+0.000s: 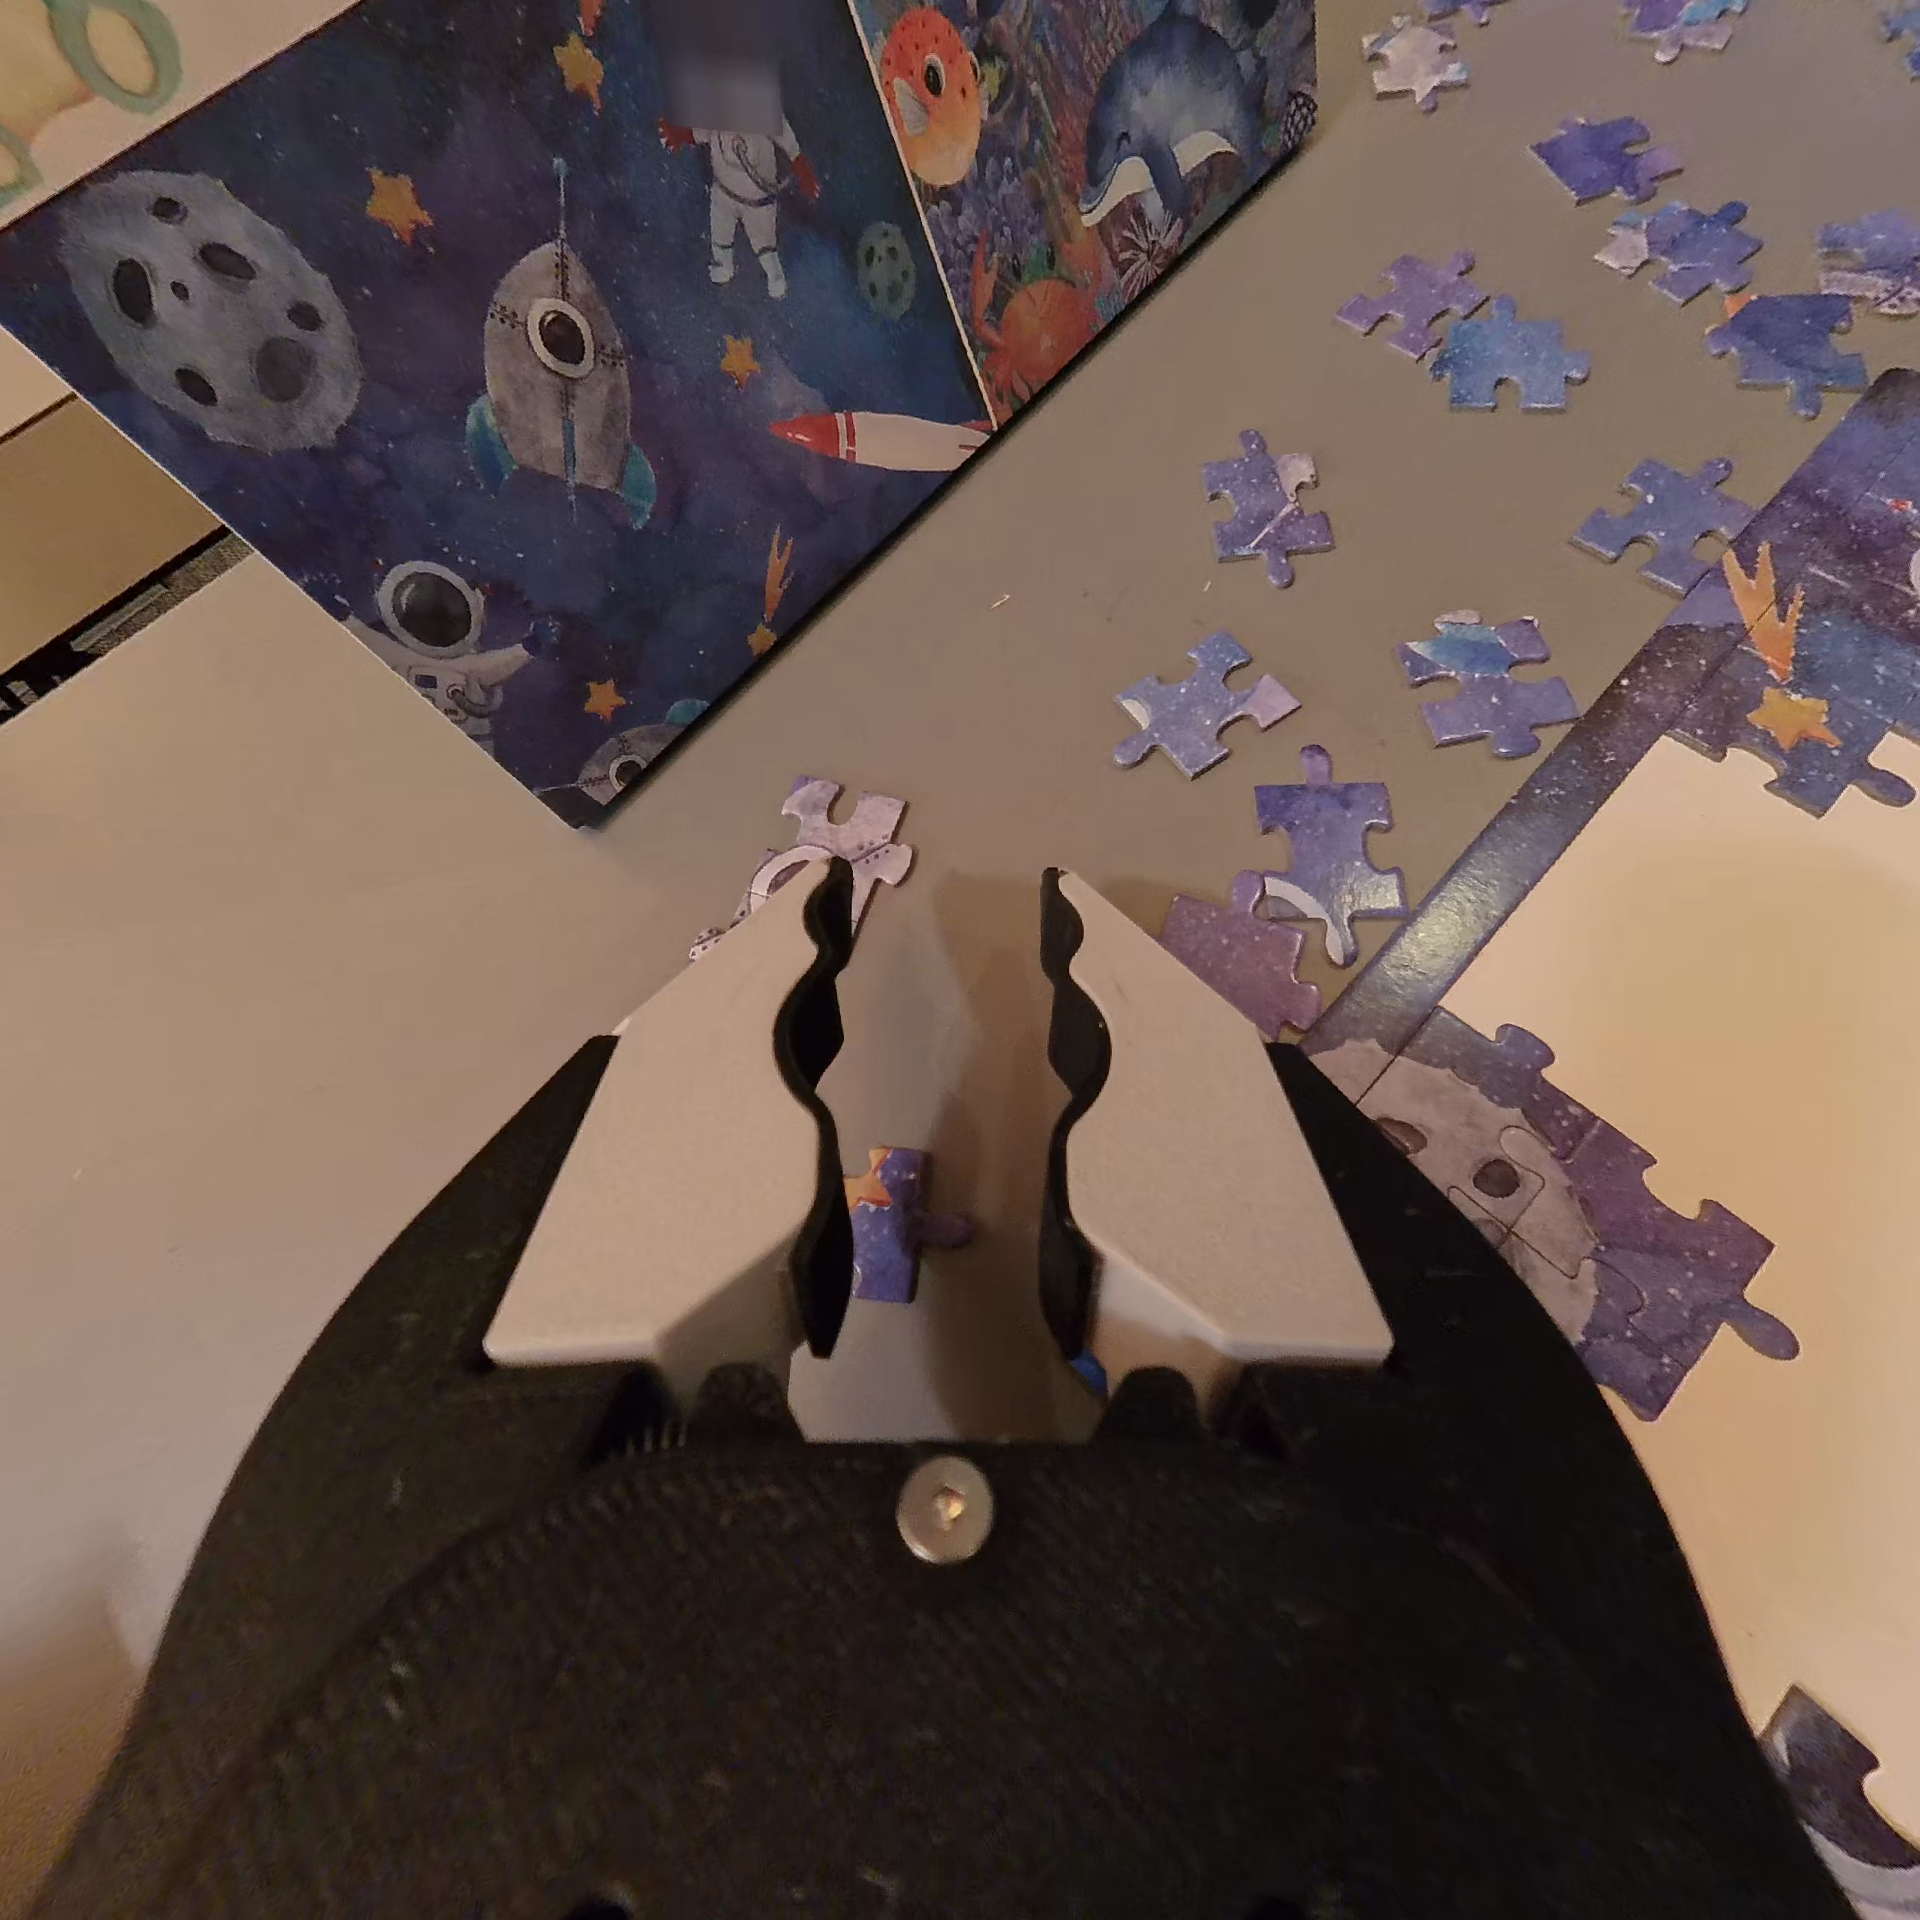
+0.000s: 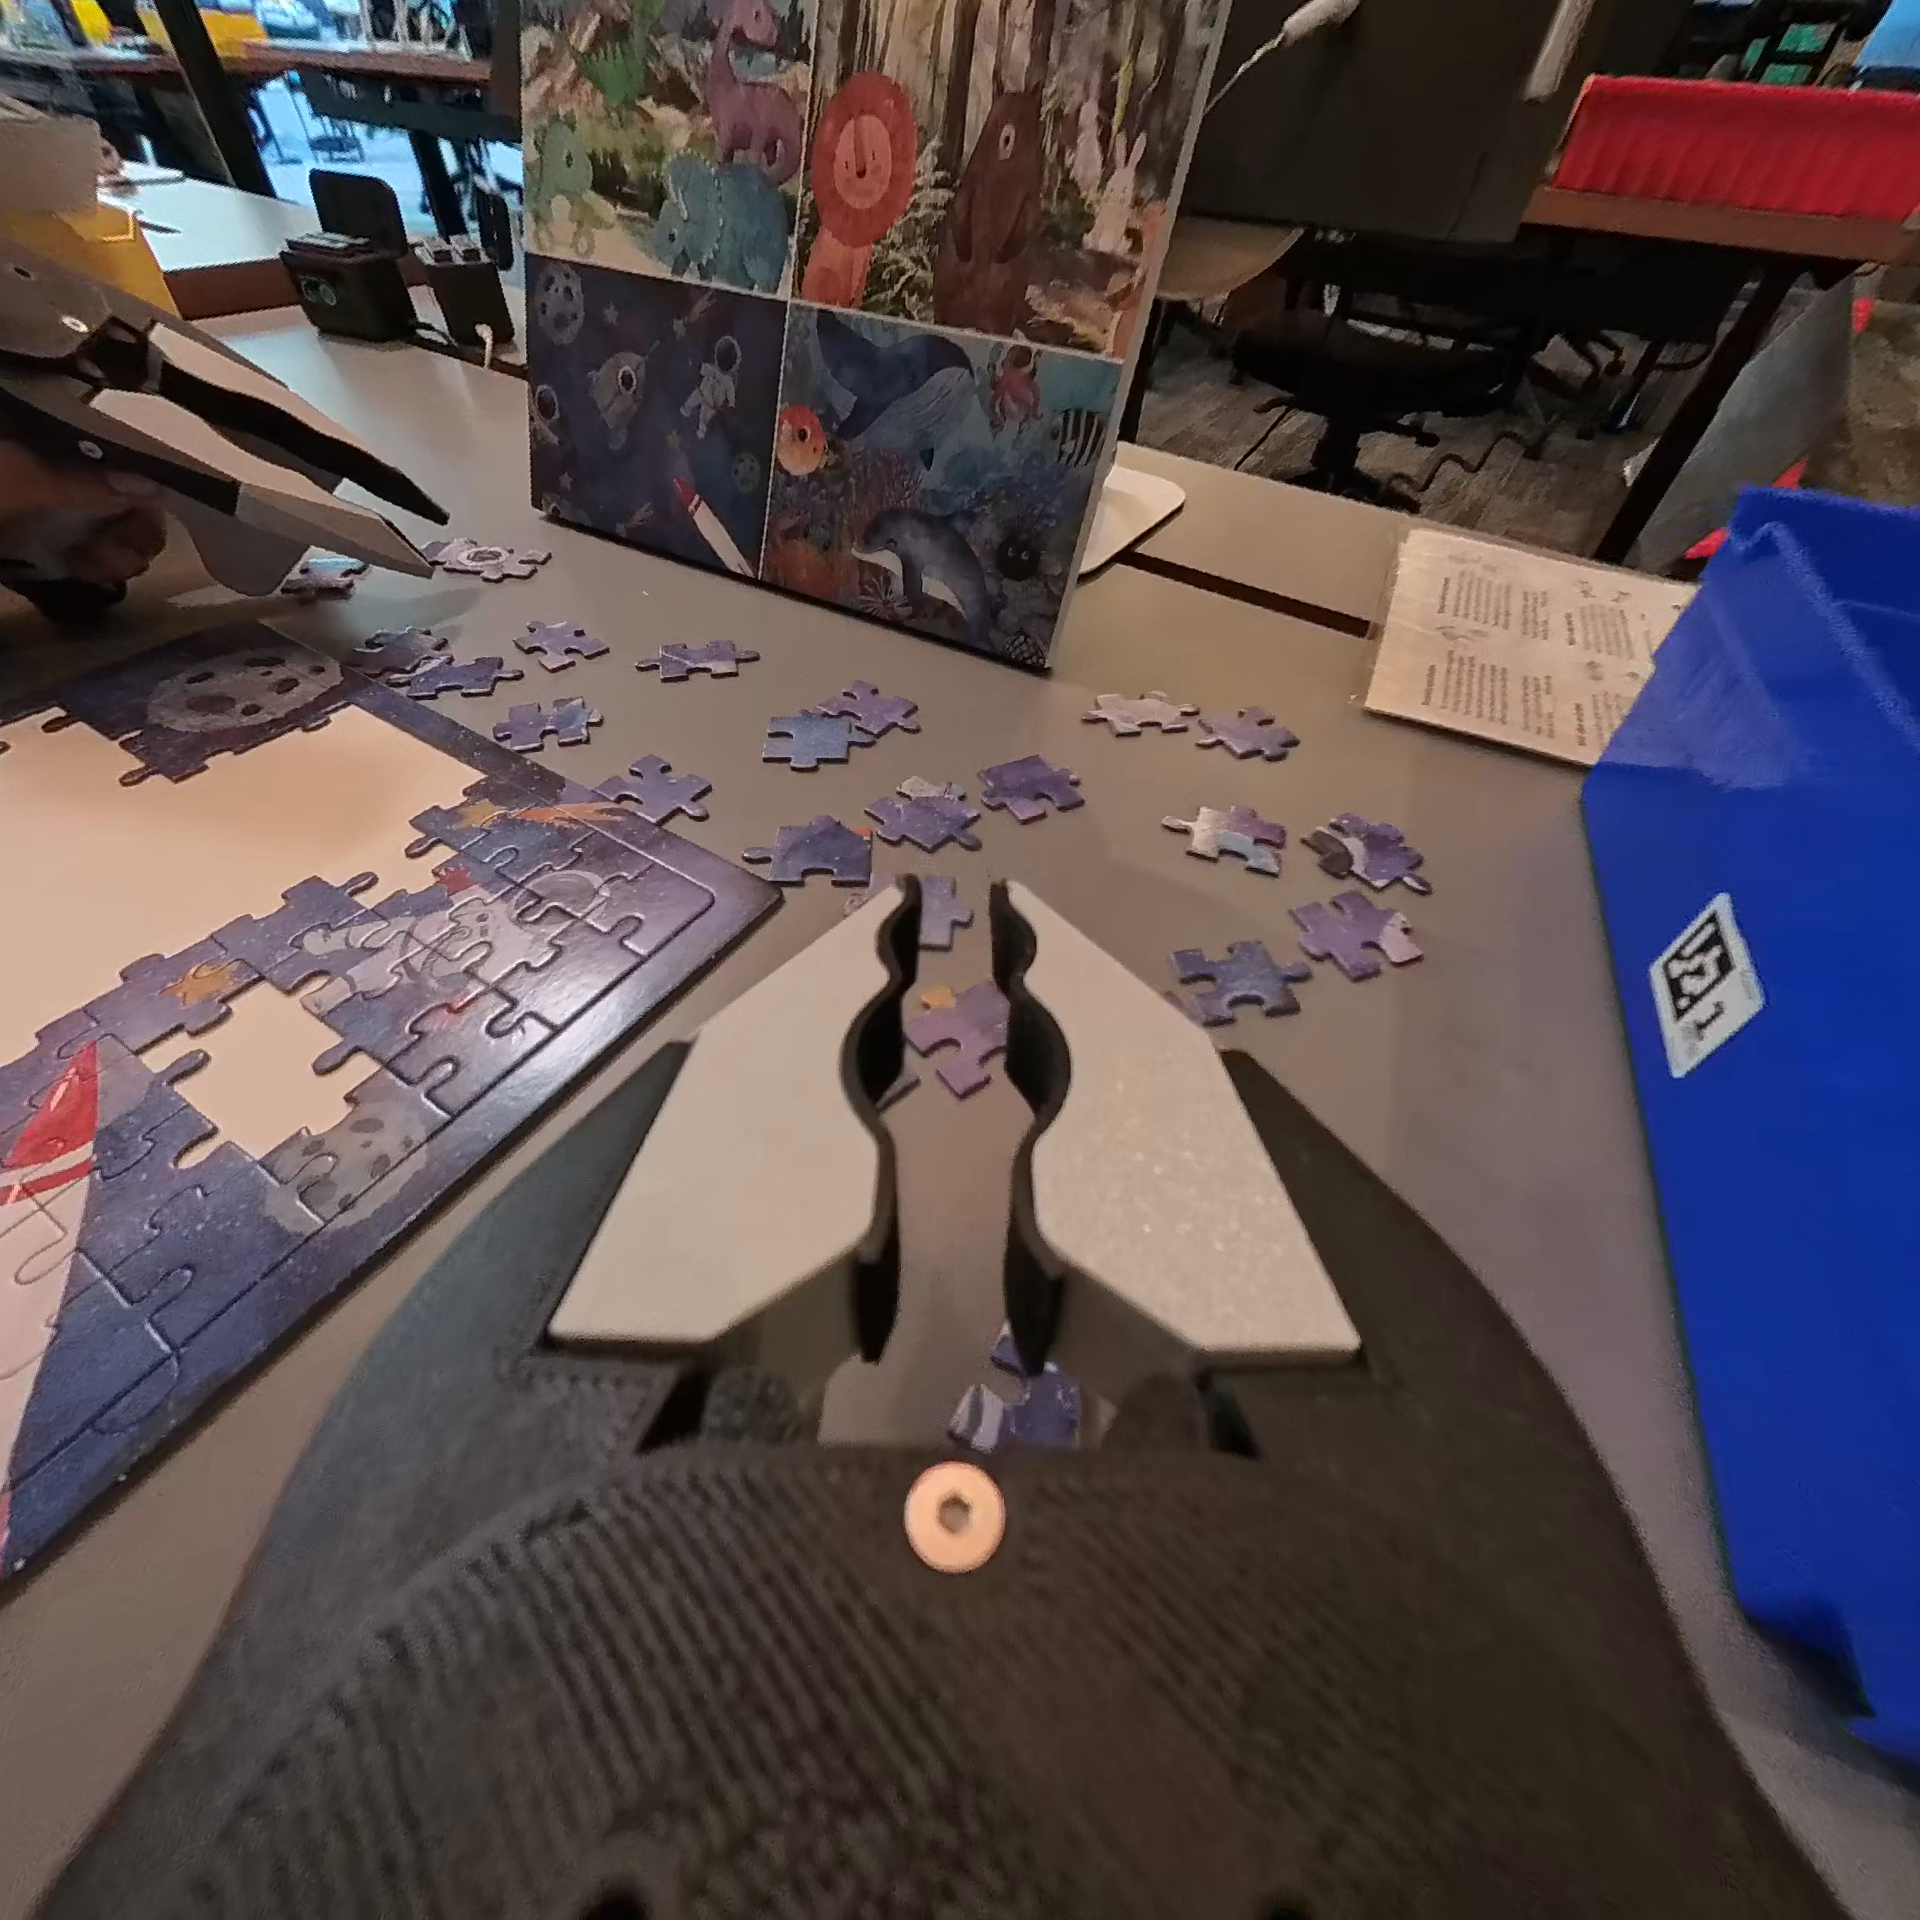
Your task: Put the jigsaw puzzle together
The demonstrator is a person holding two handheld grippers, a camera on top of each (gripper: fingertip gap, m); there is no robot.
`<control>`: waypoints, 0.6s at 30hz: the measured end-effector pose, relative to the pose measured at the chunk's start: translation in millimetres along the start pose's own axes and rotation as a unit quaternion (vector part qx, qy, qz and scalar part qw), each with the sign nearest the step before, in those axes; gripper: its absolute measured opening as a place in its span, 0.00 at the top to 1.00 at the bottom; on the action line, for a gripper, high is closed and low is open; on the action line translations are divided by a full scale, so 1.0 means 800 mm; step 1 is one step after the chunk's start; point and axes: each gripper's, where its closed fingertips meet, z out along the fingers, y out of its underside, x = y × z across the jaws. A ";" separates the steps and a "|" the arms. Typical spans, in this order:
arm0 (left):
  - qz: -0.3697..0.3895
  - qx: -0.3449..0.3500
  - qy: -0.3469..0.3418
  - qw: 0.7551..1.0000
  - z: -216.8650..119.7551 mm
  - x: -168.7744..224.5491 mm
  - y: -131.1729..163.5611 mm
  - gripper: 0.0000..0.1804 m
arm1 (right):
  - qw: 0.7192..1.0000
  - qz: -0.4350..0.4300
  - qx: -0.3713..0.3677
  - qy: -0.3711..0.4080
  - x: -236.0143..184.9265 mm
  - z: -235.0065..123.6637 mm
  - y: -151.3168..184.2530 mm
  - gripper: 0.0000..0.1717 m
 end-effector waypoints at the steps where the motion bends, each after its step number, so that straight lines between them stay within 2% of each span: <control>1: 0.000 0.000 0.000 1.000 0.000 0.000 0.000 0.80 | 1.000 0.000 -0.009 -0.003 -0.001 0.003 0.004 0.91; 5: 0.001 -0.001 0.000 1.000 0.000 0.000 0.000 0.80 | 0.999 -0.013 -0.035 -0.005 -0.006 0.009 0.014 0.88; 18: 0.003 -0.004 -0.001 1.000 0.001 0.001 0.001 0.80 | 0.999 -0.022 -0.045 -0.009 -0.010 0.011 0.018 0.87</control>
